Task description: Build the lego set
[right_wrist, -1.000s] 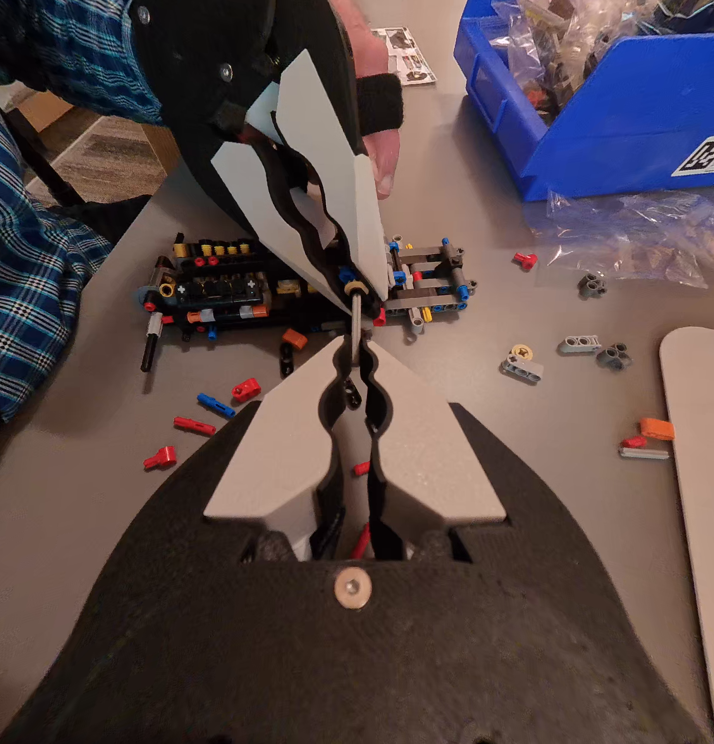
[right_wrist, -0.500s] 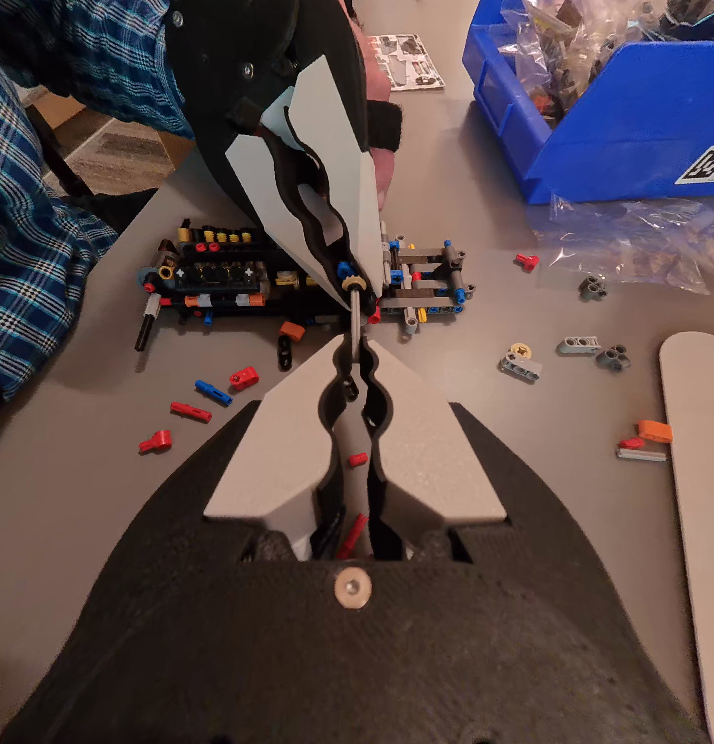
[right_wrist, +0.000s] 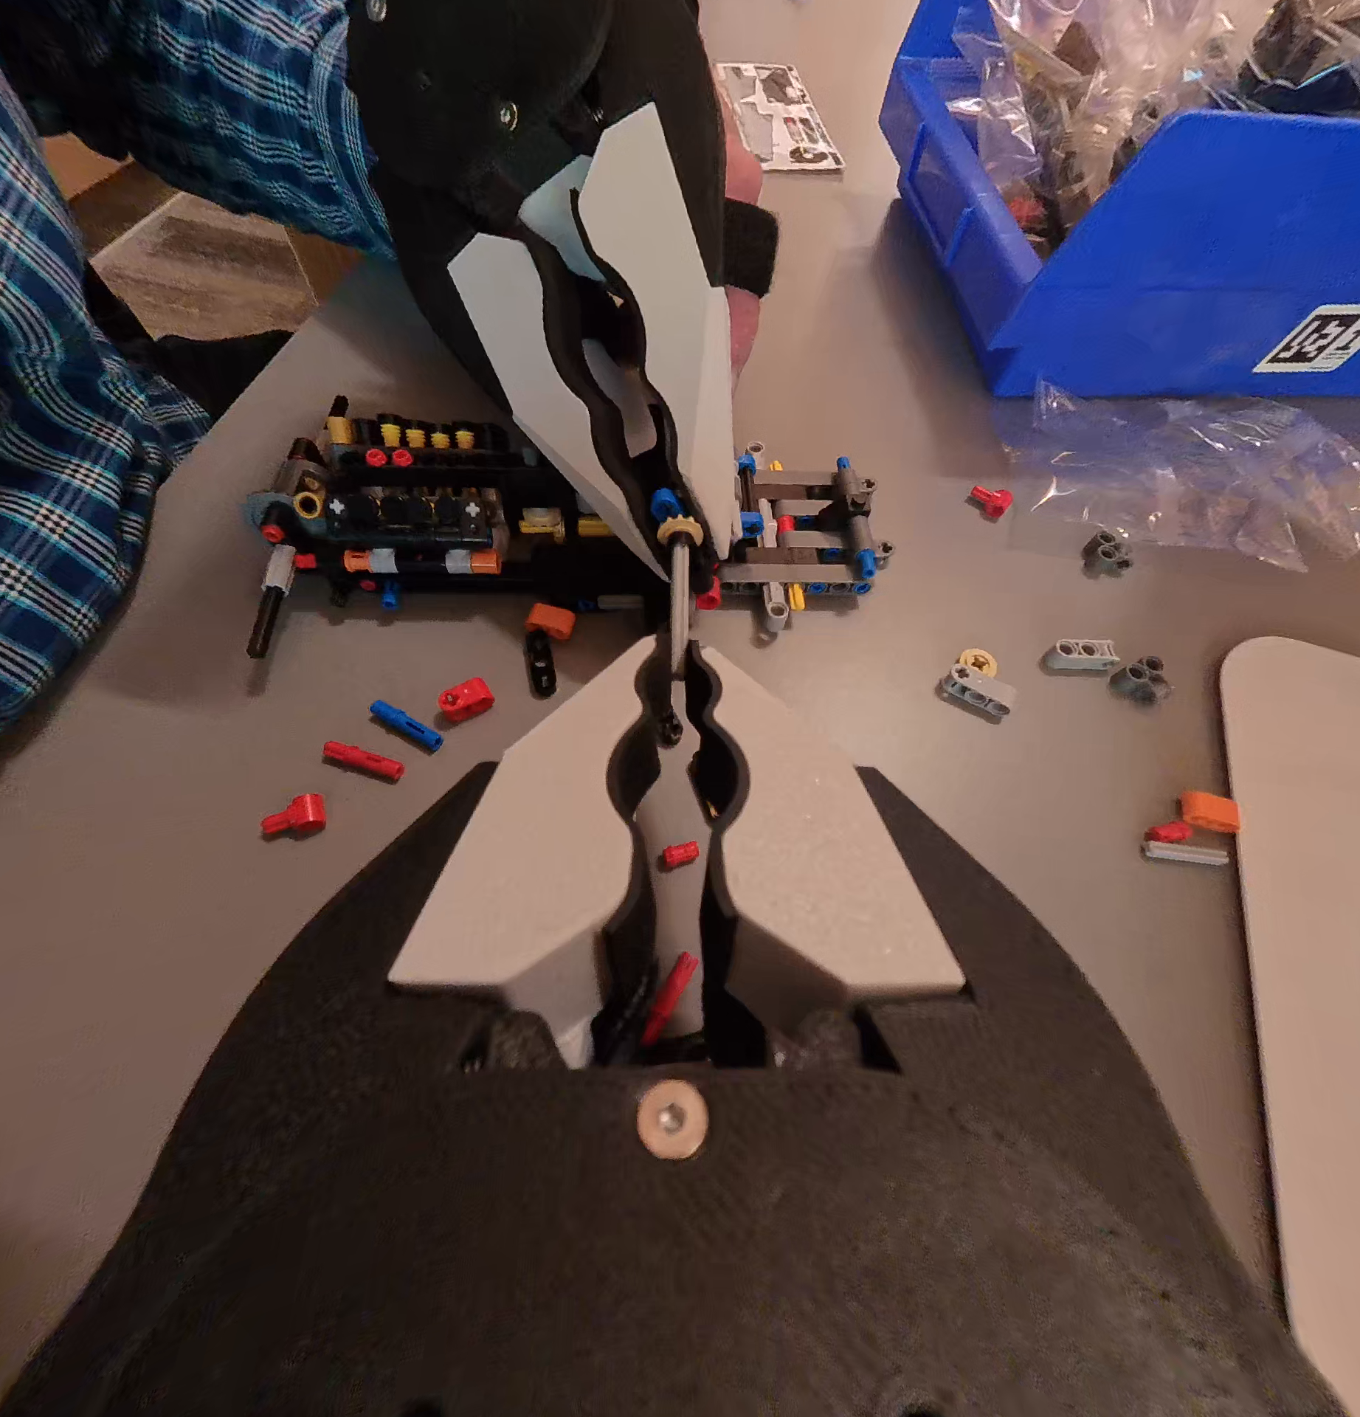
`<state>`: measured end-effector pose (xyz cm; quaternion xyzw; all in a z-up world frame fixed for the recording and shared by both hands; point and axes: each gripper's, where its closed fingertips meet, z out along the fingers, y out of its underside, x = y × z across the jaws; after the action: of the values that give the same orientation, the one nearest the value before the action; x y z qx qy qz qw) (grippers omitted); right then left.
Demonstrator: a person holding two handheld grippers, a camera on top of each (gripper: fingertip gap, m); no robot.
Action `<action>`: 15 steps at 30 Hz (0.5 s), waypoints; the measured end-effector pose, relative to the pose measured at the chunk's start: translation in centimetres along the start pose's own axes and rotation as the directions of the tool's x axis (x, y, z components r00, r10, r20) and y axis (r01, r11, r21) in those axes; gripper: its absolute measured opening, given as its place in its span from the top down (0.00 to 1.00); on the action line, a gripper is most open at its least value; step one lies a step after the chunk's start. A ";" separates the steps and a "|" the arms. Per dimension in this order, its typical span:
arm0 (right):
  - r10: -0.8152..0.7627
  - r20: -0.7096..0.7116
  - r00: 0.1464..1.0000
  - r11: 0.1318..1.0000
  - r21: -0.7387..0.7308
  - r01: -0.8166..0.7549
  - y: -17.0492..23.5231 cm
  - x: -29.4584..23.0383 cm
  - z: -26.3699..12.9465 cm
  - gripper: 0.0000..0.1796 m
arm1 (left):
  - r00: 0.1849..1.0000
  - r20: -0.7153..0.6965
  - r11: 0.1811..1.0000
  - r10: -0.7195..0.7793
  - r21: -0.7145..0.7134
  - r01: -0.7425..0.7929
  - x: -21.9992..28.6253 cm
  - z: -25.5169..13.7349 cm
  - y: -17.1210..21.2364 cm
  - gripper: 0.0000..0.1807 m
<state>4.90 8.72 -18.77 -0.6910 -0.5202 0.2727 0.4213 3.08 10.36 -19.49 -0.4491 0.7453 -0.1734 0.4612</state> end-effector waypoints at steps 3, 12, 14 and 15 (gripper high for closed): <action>-0.012 -0.008 1.000 1.000 -0.024 0.012 0.2 0.0 0.2 1.00 | 1.000 -0.026 1.000 -0.017 -0.027 0.016 0.0 0.1 0.2 0.95; -0.128 -0.089 0.988 0.984 -0.136 0.115 0.0 0.5 1.7 1.00 | 0.995 -0.086 0.996 -0.048 -0.082 0.041 0.0 0.6 0.3 0.95; -0.105 -0.088 0.991 0.985 -0.143 0.092 0.0 0.6 1.8 1.00 | 0.996 -0.084 0.996 -0.041 -0.088 0.034 0.0 0.5 0.4 0.95; -0.088 -0.083 0.993 0.987 -0.140 0.076 0.0 0.6 1.8 1.00 | 0.995 -0.084 0.996 -0.049 -0.085 0.041 -0.1 0.5 0.4 0.94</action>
<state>3.61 9.84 -19.62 -0.7076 -0.5464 0.1879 0.4068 3.34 10.68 -19.97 -0.4767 0.7608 -0.1719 0.4055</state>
